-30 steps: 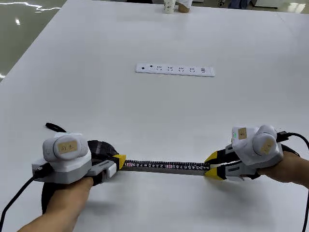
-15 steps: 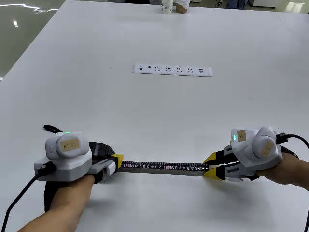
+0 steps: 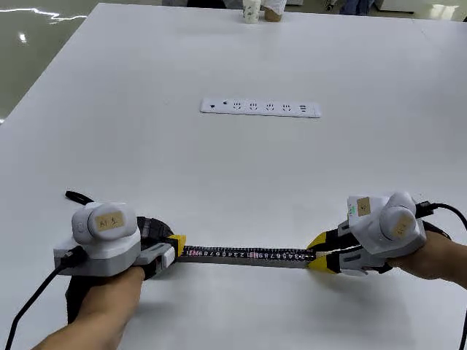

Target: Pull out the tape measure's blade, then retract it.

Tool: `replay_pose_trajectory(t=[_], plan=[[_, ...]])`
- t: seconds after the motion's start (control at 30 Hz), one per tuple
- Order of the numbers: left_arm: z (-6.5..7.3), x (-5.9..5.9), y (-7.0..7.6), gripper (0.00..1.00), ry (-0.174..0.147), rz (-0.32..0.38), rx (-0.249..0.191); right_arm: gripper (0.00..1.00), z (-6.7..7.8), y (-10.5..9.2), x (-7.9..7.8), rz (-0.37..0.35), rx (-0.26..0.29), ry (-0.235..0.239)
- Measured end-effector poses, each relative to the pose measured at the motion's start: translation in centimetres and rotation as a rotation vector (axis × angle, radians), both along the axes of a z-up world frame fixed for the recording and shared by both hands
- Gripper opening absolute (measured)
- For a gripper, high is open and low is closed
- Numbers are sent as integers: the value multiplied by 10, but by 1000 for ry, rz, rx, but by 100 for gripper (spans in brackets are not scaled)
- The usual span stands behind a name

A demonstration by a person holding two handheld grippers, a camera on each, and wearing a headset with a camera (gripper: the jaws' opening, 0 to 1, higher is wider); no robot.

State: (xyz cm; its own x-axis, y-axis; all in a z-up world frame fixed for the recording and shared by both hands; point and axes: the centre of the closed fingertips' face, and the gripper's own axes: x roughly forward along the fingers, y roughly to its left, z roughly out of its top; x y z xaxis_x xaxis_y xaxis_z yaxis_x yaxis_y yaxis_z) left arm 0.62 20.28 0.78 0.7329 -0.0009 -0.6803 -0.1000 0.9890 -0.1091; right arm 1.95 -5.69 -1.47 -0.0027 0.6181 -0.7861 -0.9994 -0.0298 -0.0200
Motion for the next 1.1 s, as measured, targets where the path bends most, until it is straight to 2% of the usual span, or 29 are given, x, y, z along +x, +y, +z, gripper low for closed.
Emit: replay_pose_trajectory(t=[0.17,0.27,0.4,0.63,1.1], plan=[[0,0,1,62,5,-2,4,9,-1,-1,0,1,-4,-2],[-1,0,2,62,24,-3,-5,9,-1,-2,1,-2,-5,-2],[-1,0,2,61,28,-8,-6,9,0,-2,0,-1,-9,-6],[-1,0,3,60,15,-20,-9,9,-1,-2,1,-6,-12,-9],[-1,-2,2,60,14,-19,-18,9,0,-1,0,-11,-16,-9]])
